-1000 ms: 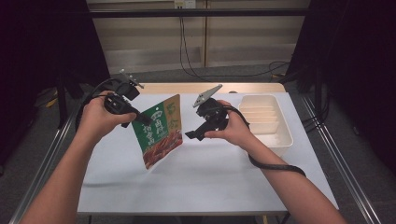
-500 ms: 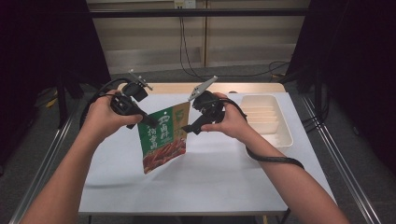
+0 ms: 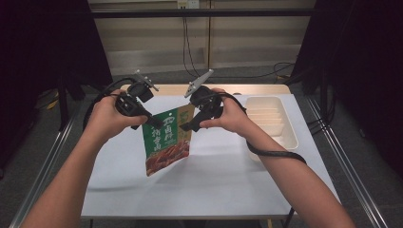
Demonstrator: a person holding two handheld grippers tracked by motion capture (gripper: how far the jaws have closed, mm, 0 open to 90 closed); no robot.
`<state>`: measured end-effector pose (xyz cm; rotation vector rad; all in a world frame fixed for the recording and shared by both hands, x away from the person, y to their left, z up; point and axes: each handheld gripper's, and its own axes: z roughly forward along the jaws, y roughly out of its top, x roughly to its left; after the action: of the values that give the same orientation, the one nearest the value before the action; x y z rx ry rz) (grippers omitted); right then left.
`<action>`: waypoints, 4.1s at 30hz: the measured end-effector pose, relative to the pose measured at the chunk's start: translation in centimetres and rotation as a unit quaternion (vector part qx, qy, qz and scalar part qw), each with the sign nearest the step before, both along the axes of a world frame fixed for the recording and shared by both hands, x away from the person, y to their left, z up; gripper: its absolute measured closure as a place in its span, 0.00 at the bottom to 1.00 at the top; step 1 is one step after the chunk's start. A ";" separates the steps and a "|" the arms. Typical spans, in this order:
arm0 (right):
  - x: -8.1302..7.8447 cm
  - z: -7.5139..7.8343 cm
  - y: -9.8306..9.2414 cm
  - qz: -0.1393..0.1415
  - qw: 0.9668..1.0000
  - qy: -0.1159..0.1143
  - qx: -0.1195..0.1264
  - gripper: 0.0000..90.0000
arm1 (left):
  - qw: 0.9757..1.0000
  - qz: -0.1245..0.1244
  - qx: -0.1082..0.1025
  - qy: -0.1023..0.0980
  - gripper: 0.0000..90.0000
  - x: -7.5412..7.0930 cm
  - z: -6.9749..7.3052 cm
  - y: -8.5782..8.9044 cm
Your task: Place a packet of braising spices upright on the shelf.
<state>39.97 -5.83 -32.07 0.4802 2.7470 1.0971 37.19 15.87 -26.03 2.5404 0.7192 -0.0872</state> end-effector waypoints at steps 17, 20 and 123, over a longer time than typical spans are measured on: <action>-0.9 0.7 1.2 0.074 0.997 0.004 -0.010 0.36 | 1.000 -0.008 0.005 -0.011 1.00 0.7 0.3 -0.5; -1.2 0.8 1.6 0.088 0.996 0.009 -0.019 0.46 | 1.000 -0.008 0.002 -0.015 1.00 0.7 0.2 -0.7; 1.8 9.1 -7.1 -0.046 0.977 0.114 -0.174 1.00 | 0.984 0.131 -0.094 -0.070 0.03 -2.6 -17.7 9.5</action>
<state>41.79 -12.96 -22.99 0.7085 2.9868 0.5511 34.61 25.39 -43.76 2.2277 0.9346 0.1064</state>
